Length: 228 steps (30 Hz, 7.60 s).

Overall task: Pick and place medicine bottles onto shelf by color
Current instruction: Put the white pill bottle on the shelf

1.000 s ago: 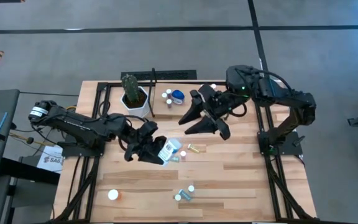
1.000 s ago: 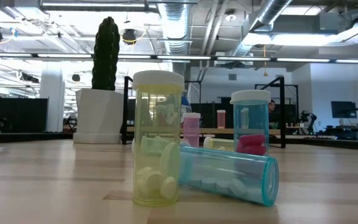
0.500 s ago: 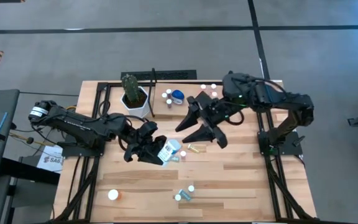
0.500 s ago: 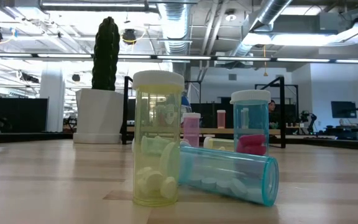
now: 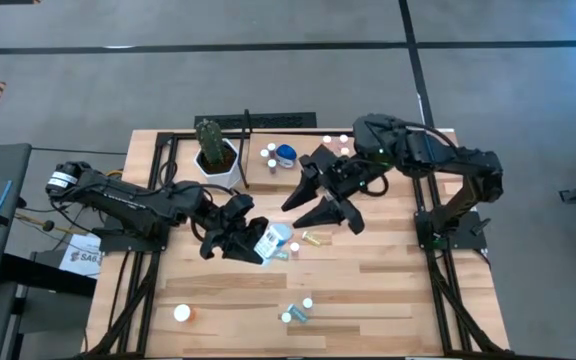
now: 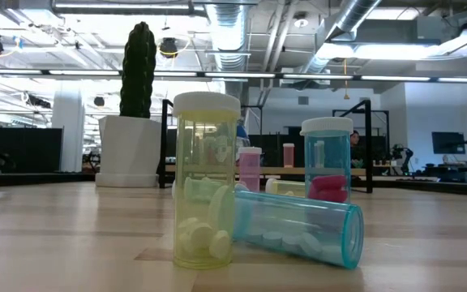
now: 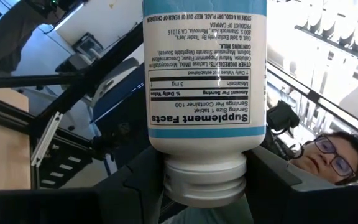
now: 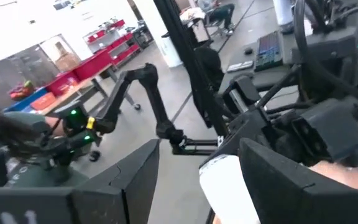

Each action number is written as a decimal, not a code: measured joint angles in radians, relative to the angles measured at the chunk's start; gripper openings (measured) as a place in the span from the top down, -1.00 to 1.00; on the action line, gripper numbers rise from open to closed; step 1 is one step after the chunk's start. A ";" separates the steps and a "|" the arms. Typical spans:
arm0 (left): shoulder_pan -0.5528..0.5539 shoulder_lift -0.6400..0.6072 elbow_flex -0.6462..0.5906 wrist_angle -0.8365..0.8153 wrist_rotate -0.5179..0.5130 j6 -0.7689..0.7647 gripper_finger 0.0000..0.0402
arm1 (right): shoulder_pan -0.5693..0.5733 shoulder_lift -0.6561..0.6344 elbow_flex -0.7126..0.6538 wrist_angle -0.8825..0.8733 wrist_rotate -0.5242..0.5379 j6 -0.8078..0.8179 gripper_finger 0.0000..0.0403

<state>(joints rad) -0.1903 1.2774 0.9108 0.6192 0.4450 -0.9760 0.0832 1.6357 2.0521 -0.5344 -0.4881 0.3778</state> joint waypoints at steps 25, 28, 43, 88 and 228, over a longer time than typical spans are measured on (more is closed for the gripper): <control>0.021 0.000 -0.001 0.026 0.023 -0.034 0.23 | 0.042 0.006 0.000 -0.189 0.191 -0.523 -0.32; 0.021 0.000 -0.001 0.026 0.023 -0.032 0.23 | 0.052 0.006 0.000 -0.187 0.229 -0.490 -0.32; 0.022 0.000 -0.001 0.020 0.026 -0.031 0.23 | 0.082 0.006 -0.019 -0.173 0.231 -0.481 -0.32; 0.042 0.000 -0.001 -0.004 0.038 -0.010 0.22 | 0.067 0.006 -0.019 -0.142 0.311 -0.450 0.28; 0.118 0.267 0.626 -0.416 -0.936 1.670 -0.19 | -0.245 -0.310 -0.006 -0.454 0.562 0.085 0.18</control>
<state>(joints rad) -0.0724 1.5440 1.5372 0.2037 -0.4908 0.6942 -0.1617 1.3254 2.0464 -0.9883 0.0740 0.4623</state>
